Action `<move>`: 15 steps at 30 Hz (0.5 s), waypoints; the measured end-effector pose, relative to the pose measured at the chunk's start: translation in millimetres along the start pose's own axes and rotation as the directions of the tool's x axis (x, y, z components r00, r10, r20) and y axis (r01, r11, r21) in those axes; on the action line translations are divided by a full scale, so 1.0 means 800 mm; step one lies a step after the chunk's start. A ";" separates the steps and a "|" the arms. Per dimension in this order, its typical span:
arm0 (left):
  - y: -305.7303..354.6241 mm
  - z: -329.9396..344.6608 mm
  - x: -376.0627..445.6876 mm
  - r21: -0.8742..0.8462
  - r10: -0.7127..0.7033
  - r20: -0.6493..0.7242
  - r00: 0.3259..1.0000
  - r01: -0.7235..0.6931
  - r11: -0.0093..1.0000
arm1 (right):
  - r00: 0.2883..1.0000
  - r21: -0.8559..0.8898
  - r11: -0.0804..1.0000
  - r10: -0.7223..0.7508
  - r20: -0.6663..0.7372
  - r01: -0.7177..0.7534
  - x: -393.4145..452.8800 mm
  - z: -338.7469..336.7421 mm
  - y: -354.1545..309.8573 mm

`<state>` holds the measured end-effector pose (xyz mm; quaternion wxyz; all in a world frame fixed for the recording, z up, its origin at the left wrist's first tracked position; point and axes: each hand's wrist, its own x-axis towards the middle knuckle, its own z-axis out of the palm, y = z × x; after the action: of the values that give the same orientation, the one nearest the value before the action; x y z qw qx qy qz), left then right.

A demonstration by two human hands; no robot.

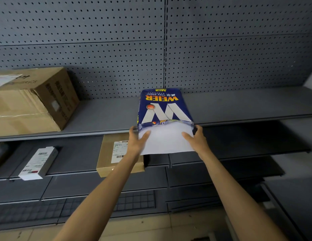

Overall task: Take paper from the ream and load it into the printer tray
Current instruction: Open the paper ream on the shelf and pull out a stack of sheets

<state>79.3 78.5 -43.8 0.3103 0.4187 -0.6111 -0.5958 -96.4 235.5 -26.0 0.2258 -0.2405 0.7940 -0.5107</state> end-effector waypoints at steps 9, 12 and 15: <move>-0.008 -0.022 -0.052 0.128 0.007 0.089 0.996 -0.018 0.992 | 0.999 -0.149 0.989 -0.014 0.036 0.019 -0.061 -0.004 0.005; -0.014 -0.031 -0.069 0.190 0.006 0.118 0.993 -0.028 0.981 | 0.999 -0.167 0.985 -0.041 -0.010 0.038 -0.086 -0.003 0.012; -0.020 -0.040 -0.095 0.260 0.015 0.122 0.992 -0.046 0.965 | 0.998 -0.169 0.985 -0.046 -0.034 0.040 -0.114 0.000 0.021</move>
<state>144.0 131.3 -47.4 0.2242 0.4102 -0.7084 -0.5289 -27.9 297.4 -30.7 0.1786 -0.2659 0.8330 -0.4510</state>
